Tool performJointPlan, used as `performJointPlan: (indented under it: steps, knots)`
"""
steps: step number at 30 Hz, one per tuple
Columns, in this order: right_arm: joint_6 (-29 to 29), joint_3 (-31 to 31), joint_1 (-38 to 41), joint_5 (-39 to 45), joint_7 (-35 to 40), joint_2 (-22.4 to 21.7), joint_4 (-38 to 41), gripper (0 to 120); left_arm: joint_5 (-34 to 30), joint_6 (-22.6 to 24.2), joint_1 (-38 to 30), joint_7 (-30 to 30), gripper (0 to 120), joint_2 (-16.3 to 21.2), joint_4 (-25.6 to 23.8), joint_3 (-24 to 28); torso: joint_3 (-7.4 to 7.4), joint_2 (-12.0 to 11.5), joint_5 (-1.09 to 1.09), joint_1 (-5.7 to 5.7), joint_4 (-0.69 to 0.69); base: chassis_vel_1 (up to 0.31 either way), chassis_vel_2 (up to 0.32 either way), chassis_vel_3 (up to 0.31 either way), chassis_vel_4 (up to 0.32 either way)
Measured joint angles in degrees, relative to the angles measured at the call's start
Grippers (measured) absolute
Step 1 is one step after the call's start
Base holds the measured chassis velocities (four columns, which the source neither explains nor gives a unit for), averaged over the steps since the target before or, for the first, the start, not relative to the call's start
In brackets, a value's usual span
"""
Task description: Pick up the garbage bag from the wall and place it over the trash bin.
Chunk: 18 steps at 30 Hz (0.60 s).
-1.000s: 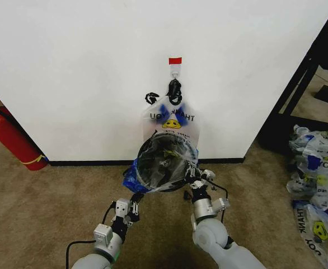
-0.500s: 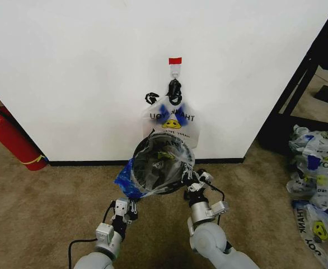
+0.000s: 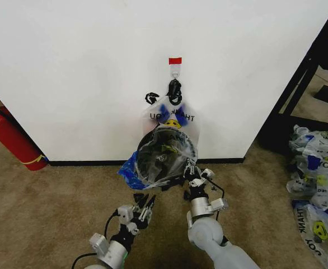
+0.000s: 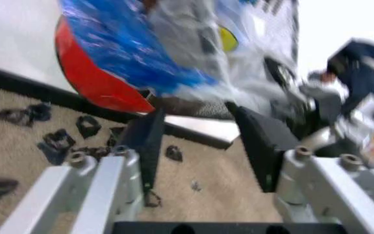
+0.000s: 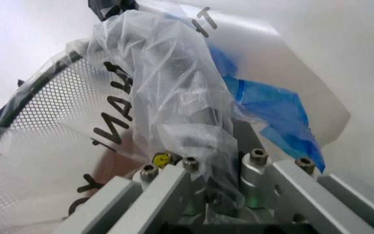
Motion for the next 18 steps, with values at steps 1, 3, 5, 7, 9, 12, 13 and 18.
performJointPlan:
  steps: [1,3,5,7,9,12,13,18]
  knots:
    - [0.0,0.0,0.0,0.0,0.0,0.0,0.0,0,-1.1,0.1,-0.1,-0.5,53,-0.3,-0.1,0.0,0.0,0.0,0.0,0.0,0.0,0.0,0.0,0.0,0.0]
    - [0.1,0.1,0.2,0.0,0.1,0.1,0.0,0,-3.0,0.4,0.0,-1.4,63,-0.8,-0.1,0.2,0.0,0.0,0.0,0.0,0.01,0.0,0.0,0.0,0.0]
    - [0.1,0.1,0.5,0.0,0.2,0.2,-0.1,0,-3.6,0.4,0.0,-1.8,71,-1.2,0.0,0.4,0.0,0.0,0.0,0.0,0.01,0.0,0.0,0.0,0.0]
    - [0.1,0.1,0.7,0.1,0.3,0.3,-0.1,0,-3.8,0.4,0.0,-2.1,74,-1.4,0.1,0.4,0.0,0.0,0.0,0.0,0.01,0.0,0.0,0.0,0.0]
    - [0.1,0.1,0.8,0.1,0.4,0.5,-0.2,0,-4.5,0.5,-0.5,-2.7,83,-1.8,0.3,0.4,0.0,0.0,0.0,0.0,0.01,0.0,0.0,0.0,0.0]
    - [0.1,0.0,0.9,0.1,0.5,0.7,-0.3,0,-5.5,0.6,-1.2,-3.2,94,-2.2,0.4,0.0,0.0,0.0,0.0,0.0,0.01,0.0,0.0,0.0,0.0]
    - [0.1,0.0,0.9,0.1,0.5,0.7,-0.3,0,-5.8,0.7,-1.4,-3.2,98,-2.3,0.4,-0.2,0.0,0.0,0.0,0.0,0.01,0.0,0.0,0.0,0.0]
    - [0.1,0.0,0.8,-0.1,0.5,0.7,-0.4,0,-7.4,0.9,-1.9,-3.3,100,-2.9,0.1,-0.5,0.0,0.0,0.0,0.0,0.01,0.0,0.0,0.0,0.0]
